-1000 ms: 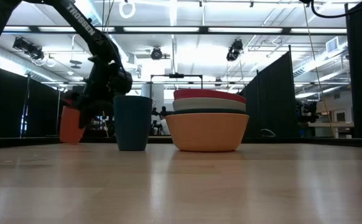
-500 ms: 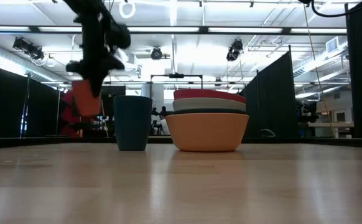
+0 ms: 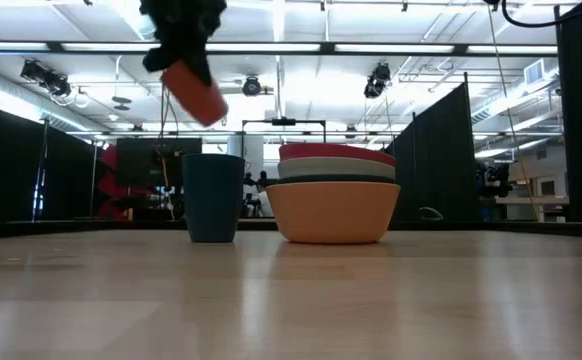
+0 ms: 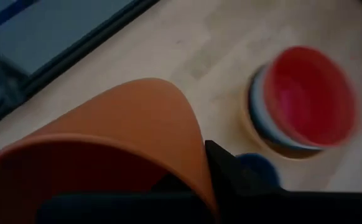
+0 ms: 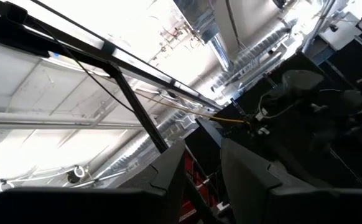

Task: Nest bowls inside each other
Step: Move the orange cup beside the blue cup

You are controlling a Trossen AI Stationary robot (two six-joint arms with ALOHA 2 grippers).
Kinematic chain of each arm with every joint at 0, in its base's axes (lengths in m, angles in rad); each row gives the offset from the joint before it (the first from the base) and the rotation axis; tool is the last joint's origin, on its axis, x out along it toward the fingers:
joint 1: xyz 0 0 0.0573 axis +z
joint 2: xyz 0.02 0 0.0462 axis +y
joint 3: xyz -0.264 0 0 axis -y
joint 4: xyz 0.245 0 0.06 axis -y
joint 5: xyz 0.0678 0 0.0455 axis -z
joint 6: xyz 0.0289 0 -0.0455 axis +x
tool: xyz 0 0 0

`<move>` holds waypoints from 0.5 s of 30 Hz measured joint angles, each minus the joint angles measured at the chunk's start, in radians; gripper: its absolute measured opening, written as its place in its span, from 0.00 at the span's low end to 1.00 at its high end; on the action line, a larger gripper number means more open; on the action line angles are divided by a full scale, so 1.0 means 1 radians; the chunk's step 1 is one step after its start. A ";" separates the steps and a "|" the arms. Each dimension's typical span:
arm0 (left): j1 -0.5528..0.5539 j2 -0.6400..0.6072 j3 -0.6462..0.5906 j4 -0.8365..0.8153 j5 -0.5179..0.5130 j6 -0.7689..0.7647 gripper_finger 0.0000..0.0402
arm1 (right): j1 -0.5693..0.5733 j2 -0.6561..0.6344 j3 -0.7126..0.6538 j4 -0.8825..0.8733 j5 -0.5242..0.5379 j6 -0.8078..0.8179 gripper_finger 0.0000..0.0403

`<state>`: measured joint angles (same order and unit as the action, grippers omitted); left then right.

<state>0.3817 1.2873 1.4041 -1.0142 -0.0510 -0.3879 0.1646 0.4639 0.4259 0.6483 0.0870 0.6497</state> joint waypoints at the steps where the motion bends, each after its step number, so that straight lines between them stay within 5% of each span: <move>1: -0.014 0.000 0.018 -0.003 0.013 0.012 0.00 | 0.000 -0.006 0.000 0.000 -0.004 0.000 0.23; 15: -0.169 0.046 0.113 -0.368 0.088 0.065 0.00 | 0.000 -0.045 0.000 0.001 -0.007 -0.017 0.23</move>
<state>0.2130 1.3335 1.5169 -1.3824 0.0372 -0.3224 0.1647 0.4192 0.4259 0.6491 0.0803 0.6324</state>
